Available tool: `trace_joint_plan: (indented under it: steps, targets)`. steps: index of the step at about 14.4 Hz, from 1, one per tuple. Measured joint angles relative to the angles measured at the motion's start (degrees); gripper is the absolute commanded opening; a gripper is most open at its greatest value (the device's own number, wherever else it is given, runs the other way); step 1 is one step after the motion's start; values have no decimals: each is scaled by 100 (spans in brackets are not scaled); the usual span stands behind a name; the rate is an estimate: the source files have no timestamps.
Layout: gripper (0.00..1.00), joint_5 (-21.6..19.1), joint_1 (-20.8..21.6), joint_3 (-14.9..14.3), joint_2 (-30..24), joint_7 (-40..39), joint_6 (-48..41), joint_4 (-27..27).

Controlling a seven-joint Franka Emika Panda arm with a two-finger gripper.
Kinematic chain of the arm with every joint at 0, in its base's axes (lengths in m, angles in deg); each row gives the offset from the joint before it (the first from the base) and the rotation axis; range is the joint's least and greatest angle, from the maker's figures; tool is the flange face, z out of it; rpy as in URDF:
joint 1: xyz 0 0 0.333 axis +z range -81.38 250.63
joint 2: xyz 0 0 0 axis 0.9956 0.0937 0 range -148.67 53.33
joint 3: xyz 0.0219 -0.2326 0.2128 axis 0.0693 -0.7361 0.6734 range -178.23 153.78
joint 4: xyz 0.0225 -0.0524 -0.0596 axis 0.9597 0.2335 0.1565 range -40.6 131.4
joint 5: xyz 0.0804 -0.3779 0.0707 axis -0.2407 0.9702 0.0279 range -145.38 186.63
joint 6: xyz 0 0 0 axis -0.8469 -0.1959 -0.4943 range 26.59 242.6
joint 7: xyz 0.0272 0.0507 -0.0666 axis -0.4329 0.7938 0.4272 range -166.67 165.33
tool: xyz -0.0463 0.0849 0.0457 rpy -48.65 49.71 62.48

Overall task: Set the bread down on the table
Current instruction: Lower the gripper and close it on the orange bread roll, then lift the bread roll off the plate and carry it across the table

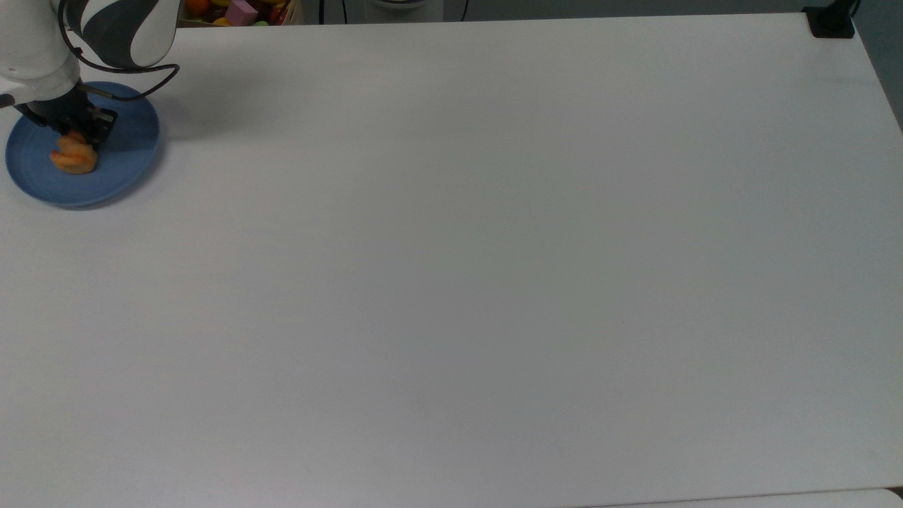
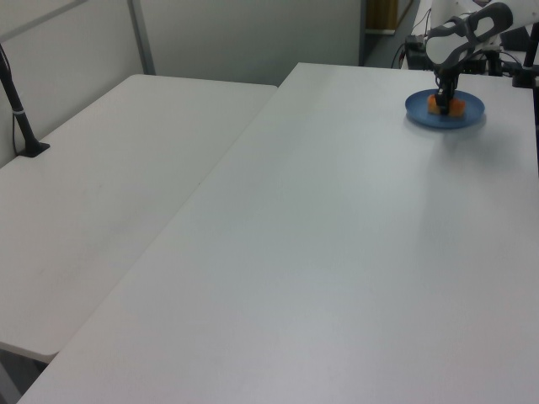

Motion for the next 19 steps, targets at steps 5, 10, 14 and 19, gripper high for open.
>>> trace_joint_plan:
  steps: [5,10,14,19]
  targets:
    - [0,0,-4,-2,-38,0,0,-2]
    - [0,-10,110,-3,-725,2,-487,-86]
    - [0,-49,646,35,-1733,183,-1633,-141]
    - [0,-53,806,888,-2529,979,-2799,-383]
